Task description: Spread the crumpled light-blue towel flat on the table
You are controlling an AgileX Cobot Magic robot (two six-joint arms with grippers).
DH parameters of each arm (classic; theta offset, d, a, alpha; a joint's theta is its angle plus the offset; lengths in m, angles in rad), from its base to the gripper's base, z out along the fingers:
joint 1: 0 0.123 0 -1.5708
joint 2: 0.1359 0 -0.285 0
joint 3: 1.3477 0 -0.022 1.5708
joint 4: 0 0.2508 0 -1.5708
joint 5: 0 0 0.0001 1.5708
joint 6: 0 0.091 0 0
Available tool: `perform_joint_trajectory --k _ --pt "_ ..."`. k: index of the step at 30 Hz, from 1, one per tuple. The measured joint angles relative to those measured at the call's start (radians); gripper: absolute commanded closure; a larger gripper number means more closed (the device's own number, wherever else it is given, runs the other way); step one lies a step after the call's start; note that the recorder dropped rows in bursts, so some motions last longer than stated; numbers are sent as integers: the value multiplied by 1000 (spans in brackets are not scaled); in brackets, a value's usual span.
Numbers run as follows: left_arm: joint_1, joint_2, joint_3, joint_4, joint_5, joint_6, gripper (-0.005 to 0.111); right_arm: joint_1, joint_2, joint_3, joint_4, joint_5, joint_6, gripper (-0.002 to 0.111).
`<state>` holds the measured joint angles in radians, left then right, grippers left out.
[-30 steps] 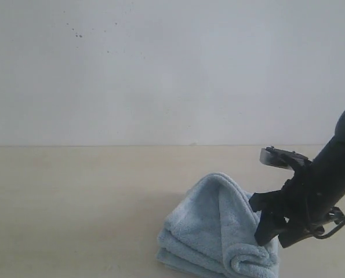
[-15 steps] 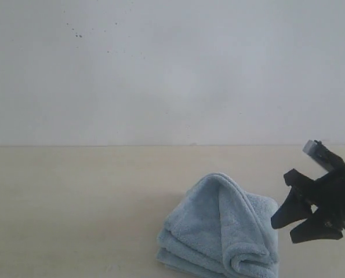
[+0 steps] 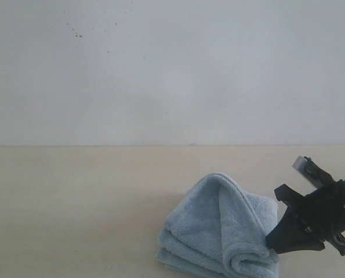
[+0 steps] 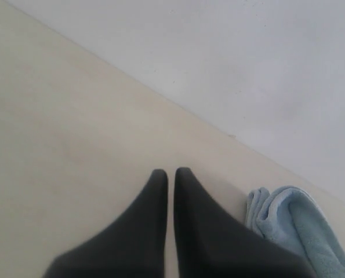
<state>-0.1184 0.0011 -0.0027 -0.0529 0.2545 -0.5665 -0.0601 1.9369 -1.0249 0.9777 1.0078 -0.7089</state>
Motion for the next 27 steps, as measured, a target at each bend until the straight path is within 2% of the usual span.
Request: perform_joint_trajectory --k 7,11,13,15,17,19,21,27 --pt "0 0 0 0 0 0 103 0 31 0 53 57 -61 89" --pt "0 0 0 0 0 0 103 9 31 0 85 93 -115 67" --pt "0 0 0 0 0 0 103 25 31 0 85 95 -136 60" --pt "0 0 0 0 0 0 103 45 31 0 85 95 -147 63" --pt "0 0 0 0 0 0 103 61 31 0 85 93 -151 72" --pt "0 0 0 0 0 0 103 69 31 0 85 89 -153 88" --pt "0 0 0 0 0 0 103 69 31 0 85 84 -153 109" --pt "0 0 0 0 0 0 103 69 31 0 94 79 -153 108"
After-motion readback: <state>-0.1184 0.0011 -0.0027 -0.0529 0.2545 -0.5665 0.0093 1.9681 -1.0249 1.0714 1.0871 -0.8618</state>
